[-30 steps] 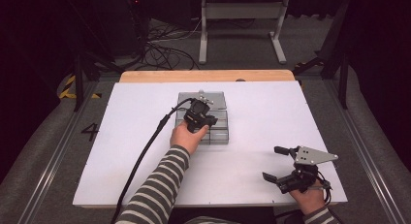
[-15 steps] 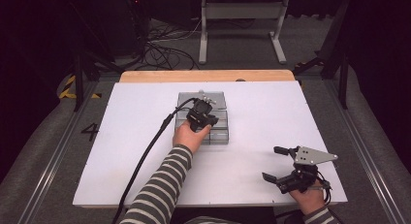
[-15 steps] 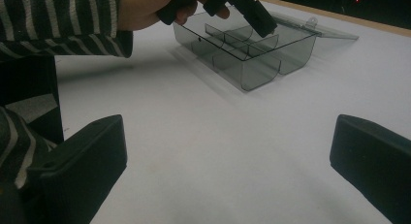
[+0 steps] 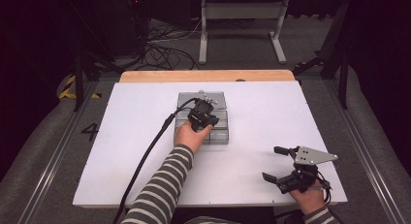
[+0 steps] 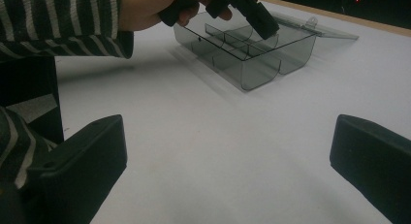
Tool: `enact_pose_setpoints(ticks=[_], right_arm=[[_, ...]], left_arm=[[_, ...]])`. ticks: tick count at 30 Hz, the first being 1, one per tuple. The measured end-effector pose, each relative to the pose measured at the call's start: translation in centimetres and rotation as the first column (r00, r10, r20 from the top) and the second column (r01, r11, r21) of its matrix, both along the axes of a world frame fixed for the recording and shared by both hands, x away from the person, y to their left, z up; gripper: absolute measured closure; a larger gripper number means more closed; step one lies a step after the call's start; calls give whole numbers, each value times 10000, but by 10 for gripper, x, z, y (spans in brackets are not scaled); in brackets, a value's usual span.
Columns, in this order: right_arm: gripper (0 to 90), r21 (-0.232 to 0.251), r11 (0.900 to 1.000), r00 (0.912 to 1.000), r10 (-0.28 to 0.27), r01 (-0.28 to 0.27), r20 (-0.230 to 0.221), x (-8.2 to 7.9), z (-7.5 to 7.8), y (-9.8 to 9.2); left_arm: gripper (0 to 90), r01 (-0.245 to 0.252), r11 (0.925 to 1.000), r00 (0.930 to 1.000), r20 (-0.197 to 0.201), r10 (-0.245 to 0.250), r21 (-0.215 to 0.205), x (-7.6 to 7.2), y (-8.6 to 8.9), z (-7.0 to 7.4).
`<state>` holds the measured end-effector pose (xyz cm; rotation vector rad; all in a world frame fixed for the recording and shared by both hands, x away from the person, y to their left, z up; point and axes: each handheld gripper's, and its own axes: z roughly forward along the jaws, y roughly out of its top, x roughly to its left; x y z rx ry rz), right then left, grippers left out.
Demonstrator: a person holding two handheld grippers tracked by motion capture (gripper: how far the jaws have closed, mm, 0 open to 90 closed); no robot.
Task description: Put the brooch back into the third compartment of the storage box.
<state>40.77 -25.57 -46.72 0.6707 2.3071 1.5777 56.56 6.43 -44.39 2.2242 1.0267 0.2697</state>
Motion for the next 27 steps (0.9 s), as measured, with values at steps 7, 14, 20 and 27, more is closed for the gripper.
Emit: enact_pose_setpoints(ticks=[7, 14, 20, 27], right_arm=[[7, -25, 10000, 10000, 16, -16, -3, 0, 0, 0], [7, -39, 10000, 10000, 6, -7, -28, 1, 0, 0], [6, -9, 10000, 10000, -19, 18, -43, 1, -1, 0], [7, -15, 10000, 10000, -24, 24, -74, 1, -1, 1]], left_arm=[[654, 5, 10000, 9985, 539, -2, -52, -3, 1, 4], [575, 367, 9993, 9961, 808, -362, -51, -10, 4, 14], [459, 845, 9961, 9909, 1069, -811, -272, -21, 6, 25], [362, 1248, 9916, 9843, 1301, -1194, -344, -35, 11, 38]])
